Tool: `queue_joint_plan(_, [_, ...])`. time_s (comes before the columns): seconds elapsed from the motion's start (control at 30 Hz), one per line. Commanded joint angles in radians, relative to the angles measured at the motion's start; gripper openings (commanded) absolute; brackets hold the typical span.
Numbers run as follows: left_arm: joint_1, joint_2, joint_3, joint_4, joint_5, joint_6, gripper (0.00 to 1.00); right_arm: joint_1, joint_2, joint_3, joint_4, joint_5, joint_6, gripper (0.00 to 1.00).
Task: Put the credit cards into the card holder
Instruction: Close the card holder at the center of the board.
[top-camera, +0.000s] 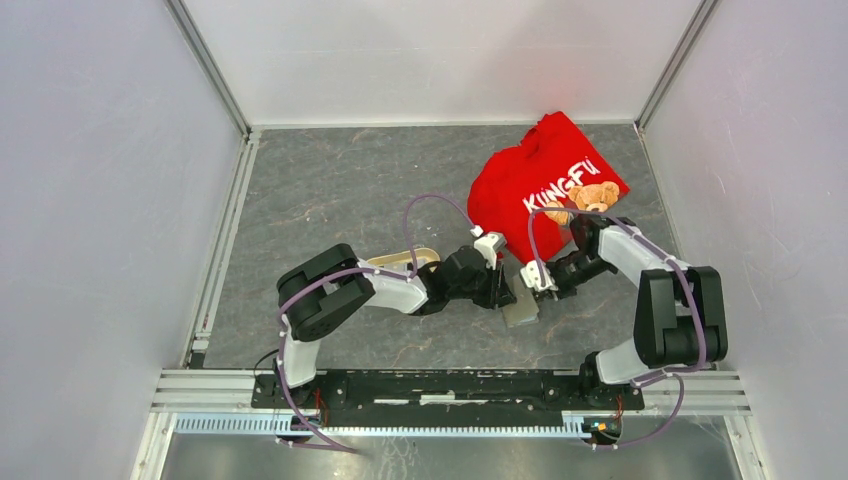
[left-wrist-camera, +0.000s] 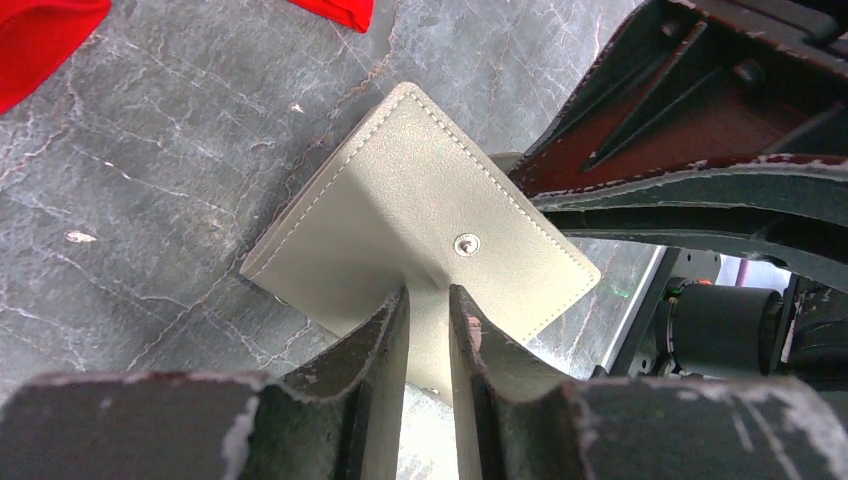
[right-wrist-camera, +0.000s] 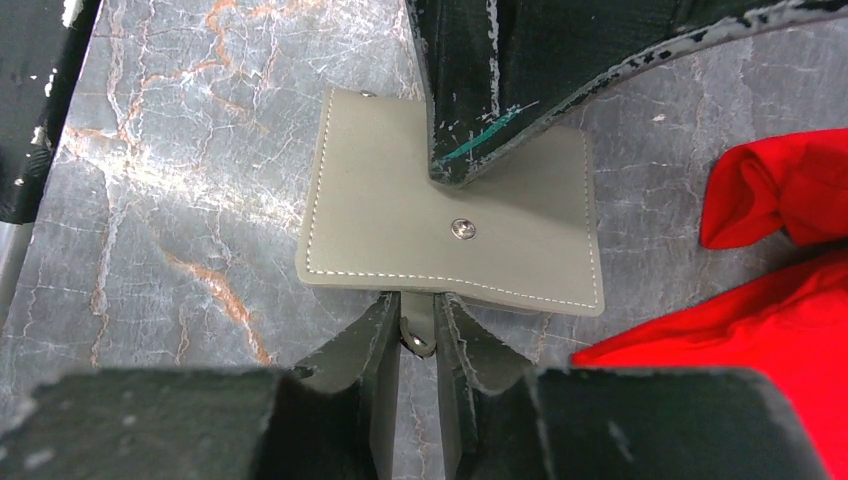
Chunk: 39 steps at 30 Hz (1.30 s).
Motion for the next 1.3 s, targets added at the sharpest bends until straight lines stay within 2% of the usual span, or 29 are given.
queue_joint_plan(0.0, [0.005,0.076,-0.014,-0.202,-0.032,0.09,0.3,0.0,0.044,0.034,0.003,-0.019,0.013,0.24])
queue_joint_plan(0.23, [0.006,0.092,-0.012,-0.212,-0.036,0.099,0.3,-0.062,0.069,0.02,0.063,-0.044,0.104,0.27])
queue_joint_plan(0.37, [0.007,0.101,-0.011,-0.207,-0.028,0.099,0.29,-0.116,0.062,0.004,0.035,-0.076,0.05,0.31])
queue_joint_plan(0.6, [0.007,0.112,0.017,-0.234,-0.024,0.1,0.29,-0.128,0.043,0.0,-0.009,-0.131,0.013,0.45])
queue_joint_plan(0.73, [0.007,0.122,0.046,-0.282,-0.03,0.106,0.29,-0.128,0.02,0.019,-0.028,-0.151,0.045,0.53])
queue_joint_plan(0.93, [0.007,0.138,0.08,-0.341,-0.035,0.111,0.29,-0.129,-0.029,0.077,-0.025,-0.131,0.231,0.6])
queue_joint_plan(1.17, [0.007,0.138,0.09,-0.375,-0.047,0.12,0.29,-0.131,-0.12,0.065,0.025,-0.108,0.441,0.6])
queue_joint_plan(1.27, [0.007,0.139,0.097,-0.384,-0.047,0.123,0.29,-0.131,-0.171,0.045,0.14,-0.056,0.723,0.57])
